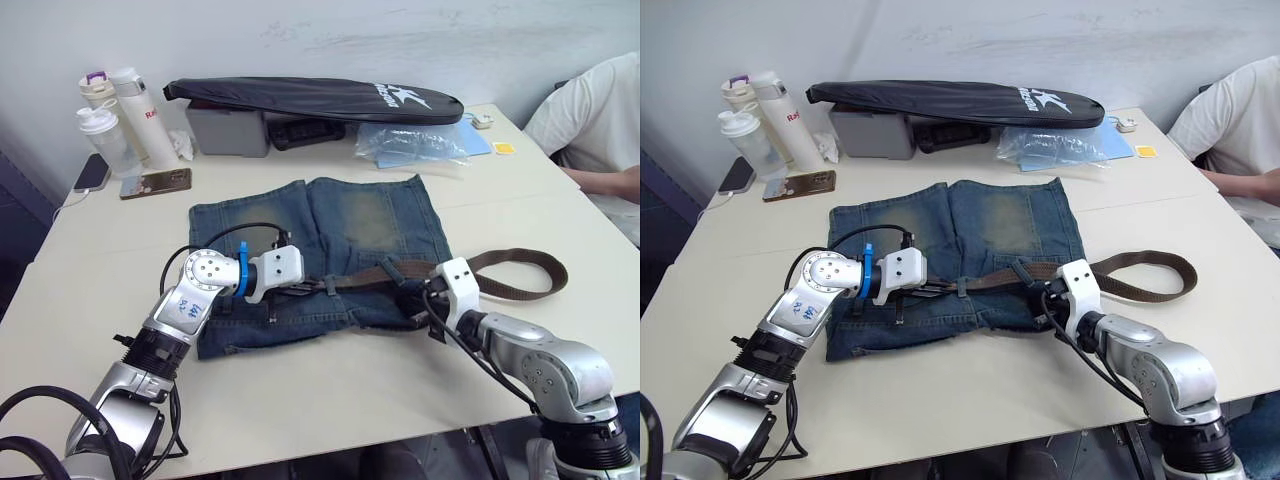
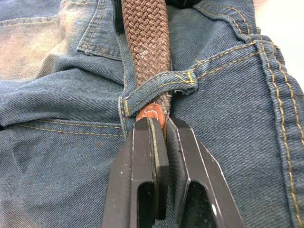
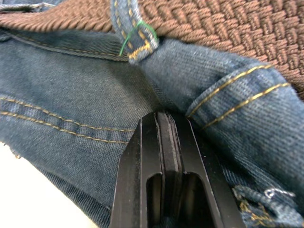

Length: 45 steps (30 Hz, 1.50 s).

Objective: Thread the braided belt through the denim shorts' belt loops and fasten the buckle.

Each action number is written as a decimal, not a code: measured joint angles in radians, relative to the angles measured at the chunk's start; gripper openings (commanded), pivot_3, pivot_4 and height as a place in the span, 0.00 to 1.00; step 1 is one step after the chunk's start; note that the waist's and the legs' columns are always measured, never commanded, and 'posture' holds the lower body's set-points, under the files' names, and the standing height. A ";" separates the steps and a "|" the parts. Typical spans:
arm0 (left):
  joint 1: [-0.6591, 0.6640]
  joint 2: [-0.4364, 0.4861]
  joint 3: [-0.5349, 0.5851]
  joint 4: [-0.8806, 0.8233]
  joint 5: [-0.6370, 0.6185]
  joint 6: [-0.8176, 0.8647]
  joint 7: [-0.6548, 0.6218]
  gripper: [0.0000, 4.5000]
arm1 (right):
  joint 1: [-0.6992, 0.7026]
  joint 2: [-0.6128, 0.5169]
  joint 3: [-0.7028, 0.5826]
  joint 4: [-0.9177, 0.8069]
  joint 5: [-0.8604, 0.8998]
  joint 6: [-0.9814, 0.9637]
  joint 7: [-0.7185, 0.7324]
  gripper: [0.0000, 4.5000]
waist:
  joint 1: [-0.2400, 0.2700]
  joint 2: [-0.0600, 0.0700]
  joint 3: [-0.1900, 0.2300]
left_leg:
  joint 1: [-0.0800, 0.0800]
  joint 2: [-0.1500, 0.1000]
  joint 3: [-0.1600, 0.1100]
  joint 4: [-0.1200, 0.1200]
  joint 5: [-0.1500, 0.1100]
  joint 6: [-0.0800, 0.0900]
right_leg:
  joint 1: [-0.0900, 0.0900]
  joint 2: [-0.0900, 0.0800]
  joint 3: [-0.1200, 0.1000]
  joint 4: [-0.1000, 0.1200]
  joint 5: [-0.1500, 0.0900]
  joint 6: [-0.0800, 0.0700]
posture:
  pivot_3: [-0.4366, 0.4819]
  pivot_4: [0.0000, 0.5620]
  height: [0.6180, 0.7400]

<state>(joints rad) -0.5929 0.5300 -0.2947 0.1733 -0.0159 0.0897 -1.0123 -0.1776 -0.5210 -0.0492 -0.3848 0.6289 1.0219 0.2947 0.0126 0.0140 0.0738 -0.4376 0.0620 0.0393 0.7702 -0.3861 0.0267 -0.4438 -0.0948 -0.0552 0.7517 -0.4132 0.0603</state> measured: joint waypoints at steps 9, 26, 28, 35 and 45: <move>0.039 0.084 0.012 -0.051 -0.036 0.006 -0.039 0.00 | 0.036 0.164 -0.099 0.077 0.036 -0.042 -0.013 0.01 | -0.015 -0.003 -0.004 | 0.002 0.001 0.000 0.000 0.000 0.000 | 0.000 0.000 0.001 0.003 0.000 -0.002 | 0.48 0.27 0.03; 0.057 0.136 0.042 -0.069 -0.094 0.046 -0.051 0.37 | 0.034 0.180 -0.123 0.100 0.070 -0.039 -0.015 0.00 | -0.014 -0.004 -0.004 | 0.005 0.001 0.000 0.000 0.000 0.001 | -0.001 0.001 0.001 0.008 -0.001 -0.004 | 0.48 0.27 0.03; 0.057 0.136 0.066 -0.067 -0.095 0.068 -0.040 0.58 | 0.037 0.180 -0.134 0.100 0.070 -0.038 -0.019 0.00 | -0.013 -0.004 -0.005 | 0.006 0.000 0.000 0.000 -0.001 0.001 | 0.000 0.000 0.001 0.008 -0.001 -0.004 | 0.48 0.27 0.03; 0.056 0.120 0.073 -0.065 -0.093 0.077 -0.036 0.77 | 0.044 0.180 -0.153 0.099 0.069 -0.037 -0.030 0.00 | -0.007 -0.003 -0.005 | 0.008 -0.001 0.001 -0.001 -0.005 -0.004 | 0.001 -0.003 0.000 0.008 0.001 -0.007 | 0.48 0.27 0.03; 0.015 0.042 0.070 -0.041 -0.091 0.063 -0.035 0.77 | 0.045 0.189 -0.152 0.095 0.069 -0.038 -0.036 0.00 | -0.009 -0.003 -0.005 | 0.005 -0.002 0.001 0.000 -0.005 -0.004 | 0.002 -0.002 0.001 0.008 0.001 -0.007 | 0.48 0.27 0.03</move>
<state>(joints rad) -0.5780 0.5724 -0.2252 0.1327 -0.1072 0.1524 -1.0477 -0.1327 -0.3317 -0.2012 -0.2895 0.6982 0.9844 0.2588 0.0038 0.0114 0.0684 -0.4325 0.0604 0.0401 0.7704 -0.3909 0.0223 -0.4422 -0.0967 -0.0546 0.7599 -0.4124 0.0534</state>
